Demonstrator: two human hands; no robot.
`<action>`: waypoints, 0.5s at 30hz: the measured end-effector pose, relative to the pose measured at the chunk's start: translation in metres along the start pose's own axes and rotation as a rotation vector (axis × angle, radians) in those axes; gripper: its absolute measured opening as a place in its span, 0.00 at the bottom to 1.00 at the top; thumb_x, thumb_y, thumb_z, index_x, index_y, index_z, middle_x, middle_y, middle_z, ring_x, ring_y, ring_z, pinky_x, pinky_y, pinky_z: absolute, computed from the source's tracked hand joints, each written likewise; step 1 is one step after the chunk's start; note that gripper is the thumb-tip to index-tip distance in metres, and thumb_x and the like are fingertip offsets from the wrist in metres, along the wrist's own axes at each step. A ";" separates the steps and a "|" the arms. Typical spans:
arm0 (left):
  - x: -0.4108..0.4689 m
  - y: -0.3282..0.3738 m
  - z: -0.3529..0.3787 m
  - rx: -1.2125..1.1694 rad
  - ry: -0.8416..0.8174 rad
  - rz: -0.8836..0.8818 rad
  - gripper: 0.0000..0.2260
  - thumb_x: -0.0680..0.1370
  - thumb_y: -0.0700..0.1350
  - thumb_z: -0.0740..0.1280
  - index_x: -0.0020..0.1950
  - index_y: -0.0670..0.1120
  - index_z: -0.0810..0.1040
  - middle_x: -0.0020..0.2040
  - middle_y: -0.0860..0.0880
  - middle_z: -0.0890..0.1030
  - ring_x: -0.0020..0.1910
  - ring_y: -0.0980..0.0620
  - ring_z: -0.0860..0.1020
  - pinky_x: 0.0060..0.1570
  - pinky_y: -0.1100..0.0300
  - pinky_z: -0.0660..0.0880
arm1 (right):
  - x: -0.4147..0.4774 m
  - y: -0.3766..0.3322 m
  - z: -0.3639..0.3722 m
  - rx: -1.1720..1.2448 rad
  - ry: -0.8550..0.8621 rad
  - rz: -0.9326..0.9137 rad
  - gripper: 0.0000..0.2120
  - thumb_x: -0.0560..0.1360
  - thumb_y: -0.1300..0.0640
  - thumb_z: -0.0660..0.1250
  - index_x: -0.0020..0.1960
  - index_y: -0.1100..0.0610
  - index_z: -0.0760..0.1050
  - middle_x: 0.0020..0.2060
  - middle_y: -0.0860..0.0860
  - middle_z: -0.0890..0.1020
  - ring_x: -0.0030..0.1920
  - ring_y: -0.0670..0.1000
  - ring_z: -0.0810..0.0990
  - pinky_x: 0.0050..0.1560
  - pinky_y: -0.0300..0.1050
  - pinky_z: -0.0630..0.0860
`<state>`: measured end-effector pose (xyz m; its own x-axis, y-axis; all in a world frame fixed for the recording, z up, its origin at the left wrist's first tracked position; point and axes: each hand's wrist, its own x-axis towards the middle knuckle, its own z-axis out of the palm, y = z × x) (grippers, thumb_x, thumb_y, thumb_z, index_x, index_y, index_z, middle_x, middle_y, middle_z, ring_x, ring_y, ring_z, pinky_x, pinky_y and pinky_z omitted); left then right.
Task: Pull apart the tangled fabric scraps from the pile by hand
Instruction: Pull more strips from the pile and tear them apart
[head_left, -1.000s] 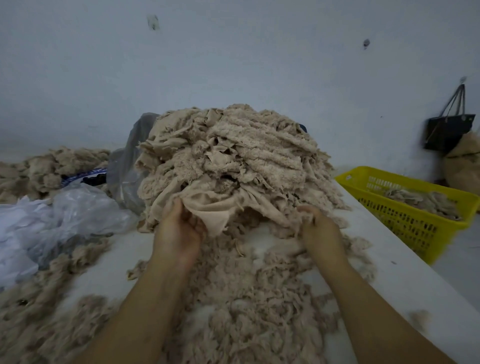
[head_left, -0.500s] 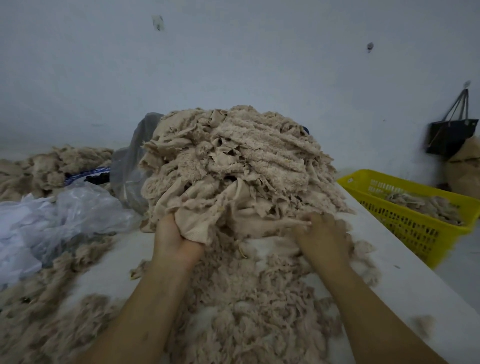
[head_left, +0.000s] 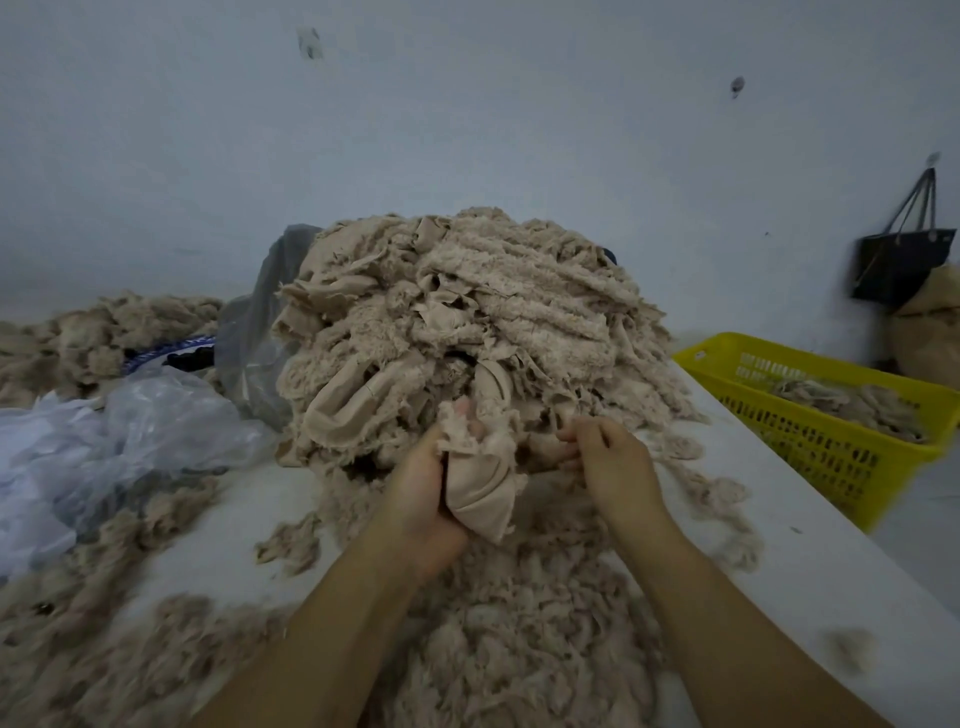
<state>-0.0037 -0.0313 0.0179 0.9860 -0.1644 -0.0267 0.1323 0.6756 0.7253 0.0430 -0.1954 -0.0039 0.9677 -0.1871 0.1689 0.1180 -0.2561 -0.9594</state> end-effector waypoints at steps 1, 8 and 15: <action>0.000 0.001 0.000 -0.003 -0.011 0.007 0.12 0.73 0.50 0.65 0.37 0.47 0.85 0.42 0.47 0.81 0.41 0.52 0.80 0.43 0.59 0.80 | 0.001 -0.001 -0.001 0.119 -0.039 0.080 0.17 0.83 0.51 0.58 0.42 0.55 0.81 0.35 0.49 0.84 0.39 0.53 0.81 0.35 0.42 0.78; -0.006 -0.022 0.012 0.507 -0.065 -0.062 0.16 0.83 0.46 0.59 0.65 0.40 0.78 0.56 0.39 0.82 0.52 0.46 0.81 0.53 0.53 0.78 | -0.014 -0.009 0.019 0.547 -0.390 0.344 0.13 0.83 0.57 0.59 0.63 0.61 0.76 0.53 0.60 0.84 0.46 0.54 0.83 0.50 0.50 0.80; -0.001 0.007 0.006 0.018 0.083 0.128 0.19 0.79 0.54 0.62 0.36 0.41 0.78 0.30 0.47 0.75 0.27 0.53 0.72 0.29 0.61 0.71 | 0.002 -0.007 0.002 1.026 0.024 0.569 0.15 0.86 0.54 0.52 0.69 0.51 0.69 0.26 0.48 0.63 0.19 0.44 0.58 0.17 0.36 0.54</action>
<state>-0.0039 -0.0309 0.0275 0.9998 -0.0173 0.0105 0.0039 0.6740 0.7387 0.0447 -0.1919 0.0024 0.9357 -0.0487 -0.3493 -0.1955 0.7526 -0.6288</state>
